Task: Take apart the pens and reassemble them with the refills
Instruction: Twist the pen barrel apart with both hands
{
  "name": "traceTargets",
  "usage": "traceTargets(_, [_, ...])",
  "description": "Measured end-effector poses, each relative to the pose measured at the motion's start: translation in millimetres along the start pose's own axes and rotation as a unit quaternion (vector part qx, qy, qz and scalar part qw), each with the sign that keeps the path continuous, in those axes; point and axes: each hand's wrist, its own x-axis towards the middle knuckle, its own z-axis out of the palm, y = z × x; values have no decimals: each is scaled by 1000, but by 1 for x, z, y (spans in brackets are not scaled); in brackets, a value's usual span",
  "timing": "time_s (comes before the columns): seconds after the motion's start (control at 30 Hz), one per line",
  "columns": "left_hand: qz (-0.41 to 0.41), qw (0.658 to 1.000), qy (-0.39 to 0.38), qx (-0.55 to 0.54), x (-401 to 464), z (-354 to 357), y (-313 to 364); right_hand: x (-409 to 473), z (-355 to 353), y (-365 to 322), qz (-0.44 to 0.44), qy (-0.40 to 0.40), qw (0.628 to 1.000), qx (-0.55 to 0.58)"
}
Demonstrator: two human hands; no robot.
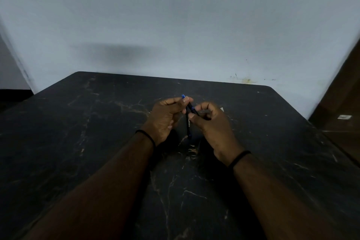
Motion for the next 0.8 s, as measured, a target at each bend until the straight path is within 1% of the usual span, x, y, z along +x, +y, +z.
traceTargets(0.07, [-1,1000,-1,0,1,0,-1,0,1,0,-8,9,1000,4])
traceTargets(0.2, [1,1000,2,3,1,1,-1,0,1,-1,26,-17,999,20])
traceTargets(0.3, [2,1000,3,-3,0,2,0,0,-1,0,12,-24,1000,-11])
traceTargets(0.47, [1,1000,2,2,-1,2,1,-1,0,0,3,-23,1000,20])
traceTargets(0.57, [3,1000,-1,3,-1,3,1,-1,1,2,5,-1,1000,-1])
traceTargets(0.7, [9,1000,0,19,-1,2,2,0,2,2,6,0,1000,-14])
traceTargets(0.8, [12,999,7,41,-2,1,2,0,1,4,-29,3,997,-66])
